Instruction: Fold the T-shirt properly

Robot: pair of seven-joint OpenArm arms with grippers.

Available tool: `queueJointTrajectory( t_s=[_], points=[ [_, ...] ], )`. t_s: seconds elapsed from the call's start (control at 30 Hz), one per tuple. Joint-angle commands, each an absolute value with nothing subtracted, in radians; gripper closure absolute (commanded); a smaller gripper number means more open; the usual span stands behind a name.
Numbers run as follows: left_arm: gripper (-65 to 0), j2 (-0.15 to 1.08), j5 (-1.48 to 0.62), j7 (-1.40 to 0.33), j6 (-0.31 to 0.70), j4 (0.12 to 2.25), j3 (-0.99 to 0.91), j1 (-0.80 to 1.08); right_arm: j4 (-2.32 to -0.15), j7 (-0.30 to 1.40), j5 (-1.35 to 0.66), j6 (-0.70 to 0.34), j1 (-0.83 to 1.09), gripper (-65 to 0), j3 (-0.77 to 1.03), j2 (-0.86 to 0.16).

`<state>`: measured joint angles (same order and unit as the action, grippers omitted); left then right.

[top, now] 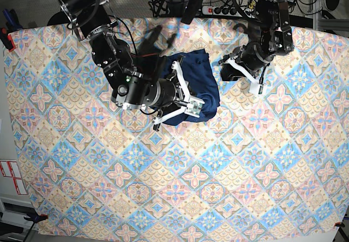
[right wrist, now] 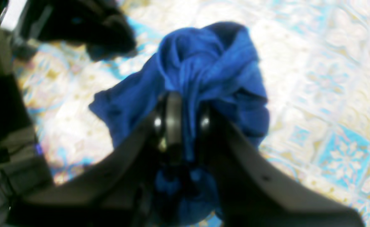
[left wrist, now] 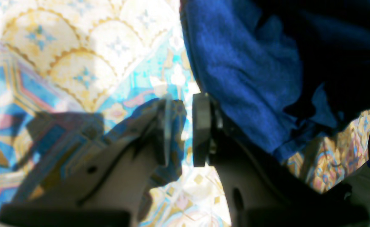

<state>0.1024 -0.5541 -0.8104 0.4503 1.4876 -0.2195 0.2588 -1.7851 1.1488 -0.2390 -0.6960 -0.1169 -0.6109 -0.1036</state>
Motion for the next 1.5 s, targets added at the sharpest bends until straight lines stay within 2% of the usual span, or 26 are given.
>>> queueJointTrajectory(
  t_s=[0.0, 0.13, 0.2, 0.33, 0.53, 0.63, 0.9, 1.47],
  points=[
    [-11.0, 0.108, -0.572, -0.794, 0.460, 1.504, -0.222, 0.257, -1.802, 1.127, -0.254, -0.698, -0.137, -8.2, -0.624, -0.097],
    [-11.1, 0.108, -0.572, -0.792, 0.460, 1.504, -0.222, 0.257, -1.804, 1.127, -0.257, -0.698, -0.137, -21.0, -0.688, -0.101],
    [-11.1, 0.108, -0.572, -0.792, 0.460, 1.504, -0.222, 0.257, -1.811, 1.127, -0.257, -0.698, -0.137, -24.2, -0.699, -0.105],
    [-11.1, 0.110, -0.572, -0.792, 0.460, 1.504, -0.222, 0.259, -1.813, 1.127, -0.252, -0.698, -0.137, -24.3, -0.627, -0.125],
    [-11.0, 0.110, -0.572, -0.792, 0.460, 1.504, -0.222, 0.262, -1.776, 1.127, -0.249, -0.698, -0.107, -24.5, -0.321, -0.157],
    [-11.1, 0.108, -0.572, -0.789, 0.460, 1.504, -0.222, 0.265, -1.712, 1.127, -0.252, -0.698, -0.104, -24.7, -0.226, -0.162],
    [-11.1, 0.105, -0.572, -0.792, 0.460, 1.506, -0.217, 0.260, -1.595, 1.125, -0.257, -0.698, -0.110, -24.8, -0.225, -0.183],
    [-11.0, 0.105, -0.572, -0.792, 0.460, 1.506, -0.220, 0.260, -1.592, 1.132, -0.260, -0.698, -0.147, -24.8, -0.229, -0.127]
  ],
)
